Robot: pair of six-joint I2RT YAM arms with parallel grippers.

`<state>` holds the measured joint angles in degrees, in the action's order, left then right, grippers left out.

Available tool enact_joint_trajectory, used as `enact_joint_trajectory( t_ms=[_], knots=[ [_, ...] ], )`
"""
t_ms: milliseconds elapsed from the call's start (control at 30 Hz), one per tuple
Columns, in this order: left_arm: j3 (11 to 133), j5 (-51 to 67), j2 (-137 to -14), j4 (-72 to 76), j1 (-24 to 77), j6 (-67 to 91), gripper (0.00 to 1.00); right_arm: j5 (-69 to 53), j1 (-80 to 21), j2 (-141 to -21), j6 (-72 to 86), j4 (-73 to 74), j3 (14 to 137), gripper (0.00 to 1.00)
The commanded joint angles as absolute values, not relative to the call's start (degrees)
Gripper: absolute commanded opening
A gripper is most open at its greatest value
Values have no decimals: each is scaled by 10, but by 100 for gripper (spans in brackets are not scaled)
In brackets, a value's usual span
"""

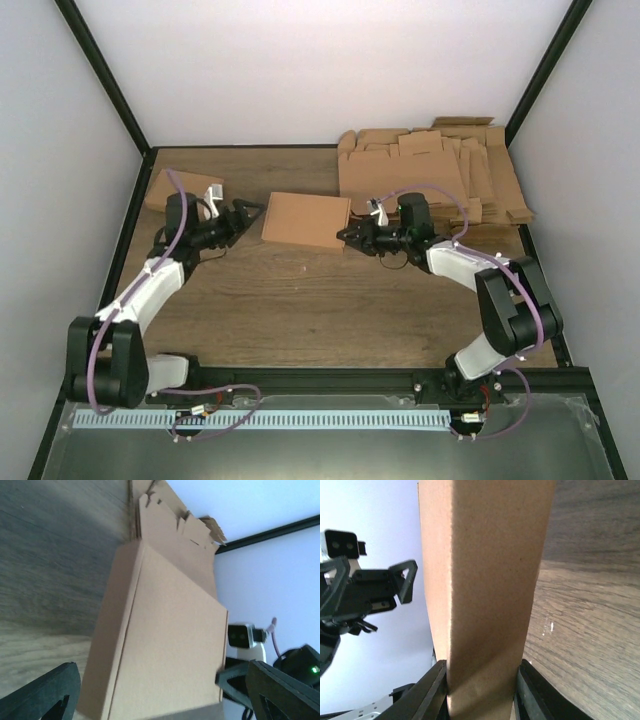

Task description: Fold the paper box

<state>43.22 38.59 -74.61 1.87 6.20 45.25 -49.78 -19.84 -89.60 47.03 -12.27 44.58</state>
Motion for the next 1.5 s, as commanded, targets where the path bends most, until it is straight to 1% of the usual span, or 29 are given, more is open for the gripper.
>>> enact_joint_trajectory(
  t_ms=[0,67,167,300,433,700,833,1000,1233,1300,1467],
  knots=[
    [361,367,-676,111,89,574,96,-513,-191,-882,493,-149,475,33],
    [333,326,-646,152,129,622,100,-514,-191,-882,540,-179,473,33],
    [314,256,-628,189,189,668,100,-505,-192,-871,597,-220,461,34],
    [294,206,-624,238,230,703,100,-477,-198,-848,621,-213,463,34],
    [282,180,-632,284,247,724,100,-476,-215,-844,636,-195,479,35],
    [288,120,-652,336,289,740,95,-434,-259,-837,722,-208,480,33],
    [281,105,-656,338,297,756,94,-425,-275,-837,752,-227,481,33],
    [276,98,-658,335,300,764,90,-429,-284,-843,759,-232,489,33],
    [273,98,-682,346,303,775,88,-431,-298,-846,765,-237,492,33],
    [273,97,-688,353,304,778,82,-431,-300,-846,766,-236,493,33],
    [275,93,-690,363,304,778,59,-427,-304,-846,766,-232,490,34]
  ],
)
